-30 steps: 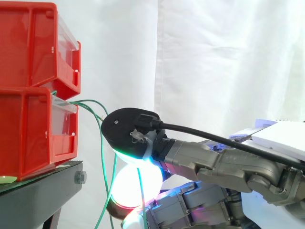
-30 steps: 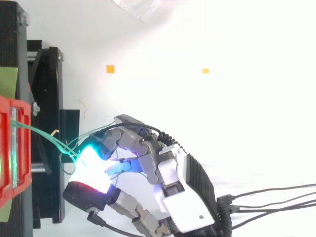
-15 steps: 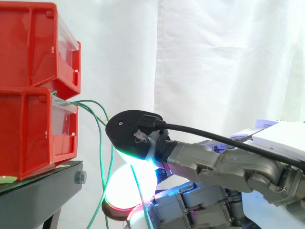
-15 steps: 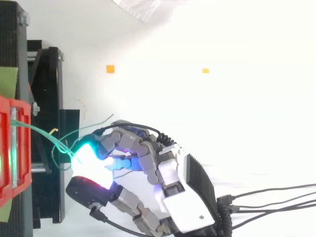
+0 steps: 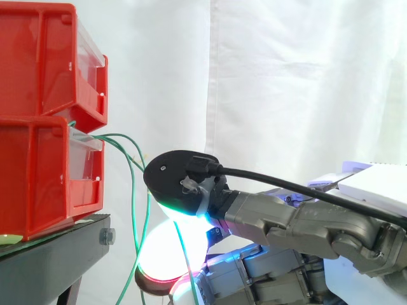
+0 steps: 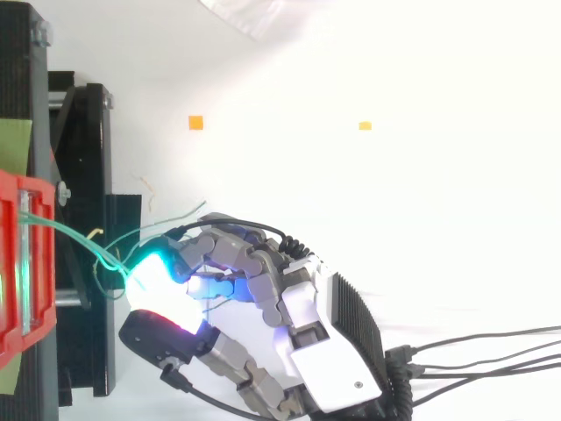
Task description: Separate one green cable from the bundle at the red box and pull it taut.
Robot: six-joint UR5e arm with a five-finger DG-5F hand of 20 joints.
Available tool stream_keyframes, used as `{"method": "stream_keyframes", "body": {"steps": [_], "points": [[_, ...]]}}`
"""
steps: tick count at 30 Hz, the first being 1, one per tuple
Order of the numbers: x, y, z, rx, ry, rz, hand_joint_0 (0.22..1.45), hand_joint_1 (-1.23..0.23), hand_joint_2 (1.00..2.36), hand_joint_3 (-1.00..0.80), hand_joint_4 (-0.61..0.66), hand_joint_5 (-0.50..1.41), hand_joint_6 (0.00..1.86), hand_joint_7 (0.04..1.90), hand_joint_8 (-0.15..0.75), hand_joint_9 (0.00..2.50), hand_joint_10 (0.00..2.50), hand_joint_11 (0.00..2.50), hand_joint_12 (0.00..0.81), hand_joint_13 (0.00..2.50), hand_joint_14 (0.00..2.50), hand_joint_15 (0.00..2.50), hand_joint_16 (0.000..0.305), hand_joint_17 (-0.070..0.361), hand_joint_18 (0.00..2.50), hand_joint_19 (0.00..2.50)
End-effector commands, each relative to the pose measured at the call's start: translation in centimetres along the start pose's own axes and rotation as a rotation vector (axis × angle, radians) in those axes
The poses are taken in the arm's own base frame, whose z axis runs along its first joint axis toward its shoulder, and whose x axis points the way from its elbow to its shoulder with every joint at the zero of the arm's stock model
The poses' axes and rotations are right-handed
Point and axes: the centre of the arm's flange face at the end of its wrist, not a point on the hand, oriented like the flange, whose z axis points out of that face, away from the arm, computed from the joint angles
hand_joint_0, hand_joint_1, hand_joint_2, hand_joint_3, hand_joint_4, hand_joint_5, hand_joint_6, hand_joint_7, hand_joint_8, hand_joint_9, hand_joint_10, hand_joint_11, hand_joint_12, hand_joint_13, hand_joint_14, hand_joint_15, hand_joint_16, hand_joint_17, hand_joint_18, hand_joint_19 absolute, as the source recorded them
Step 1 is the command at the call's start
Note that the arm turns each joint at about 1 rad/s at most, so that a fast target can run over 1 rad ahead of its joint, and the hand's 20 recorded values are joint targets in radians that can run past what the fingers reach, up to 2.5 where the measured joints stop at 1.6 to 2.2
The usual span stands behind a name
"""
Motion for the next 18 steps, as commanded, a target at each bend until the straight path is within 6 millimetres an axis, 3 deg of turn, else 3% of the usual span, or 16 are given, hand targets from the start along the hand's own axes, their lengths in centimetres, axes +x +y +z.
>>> {"method": "stream_keyframes", "body": {"steps": [1,11,18], "points": [[0.0,-0.11,-0.04,0.0,0.001,-0.002,0.65,-0.54,1.02,-0.25,0.33,-0.16,0.92,1.09,0.316,0.91,0.02,1.16,0.316,0.72,0.02,0.69,0.047,0.106,0.5,0.44],[0.01,-0.53,-0.63,0.013,0.008,-0.008,0.69,-0.62,1.01,-0.3,0.26,-0.18,0.94,1.06,0.339,0.89,0.01,1.23,0.324,0.71,0.02,0.68,0.048,0.107,0.49,0.43],[-0.02,-0.44,-0.73,0.014,0.006,0.004,0.73,-0.72,1.01,-0.3,0.14,-0.19,0.97,1.16,0.337,0.97,0.01,1.33,0.322,0.76,0.02,0.7,0.047,0.105,0.51,0.42]]}}
